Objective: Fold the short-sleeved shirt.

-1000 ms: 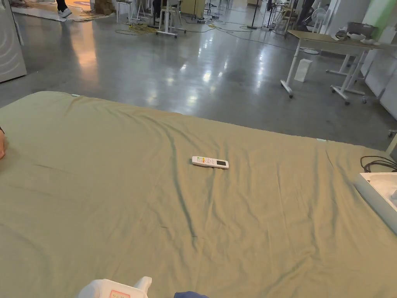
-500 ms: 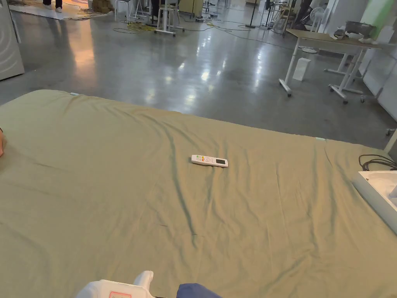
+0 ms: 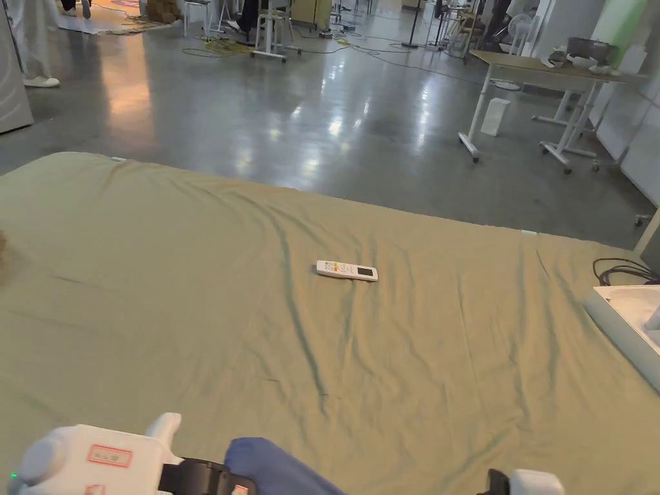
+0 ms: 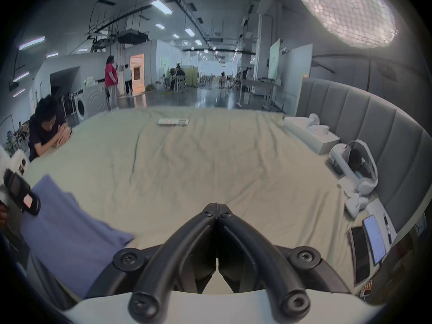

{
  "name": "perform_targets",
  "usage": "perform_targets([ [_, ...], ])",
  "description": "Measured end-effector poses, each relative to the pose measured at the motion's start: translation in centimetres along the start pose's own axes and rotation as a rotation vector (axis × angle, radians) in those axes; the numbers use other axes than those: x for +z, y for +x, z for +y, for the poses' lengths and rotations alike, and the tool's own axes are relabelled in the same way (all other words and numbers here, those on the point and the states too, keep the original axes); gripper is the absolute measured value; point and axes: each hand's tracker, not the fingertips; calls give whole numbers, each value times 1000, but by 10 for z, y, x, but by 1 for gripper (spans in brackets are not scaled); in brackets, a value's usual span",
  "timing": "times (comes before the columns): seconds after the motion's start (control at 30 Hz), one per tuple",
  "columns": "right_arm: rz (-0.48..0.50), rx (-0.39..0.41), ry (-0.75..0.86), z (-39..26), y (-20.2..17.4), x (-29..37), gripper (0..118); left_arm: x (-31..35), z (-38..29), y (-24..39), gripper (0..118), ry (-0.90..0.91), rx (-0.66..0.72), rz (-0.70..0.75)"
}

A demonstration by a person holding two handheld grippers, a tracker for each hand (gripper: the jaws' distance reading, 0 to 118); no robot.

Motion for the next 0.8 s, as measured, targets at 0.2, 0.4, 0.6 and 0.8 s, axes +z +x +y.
perform_targets([
  [0.2, -23, -9, 120, 59, 18, 12, 0, 99, 27, -27, 22, 67, 12, 129],
  [0.4, -39, -15, 191, 96, 24, 21, 0, 179, 44, -37, 22, 139, 72, 312],
  [0.6, -41, -7, 204, 101, 22, 25, 0, 231, 60, -64, 22, 130, 94, 485],
  [0.8, -27, 6, 179, 93, 14, 23, 0, 236, 64, -76, 22, 120, 134, 626],
])
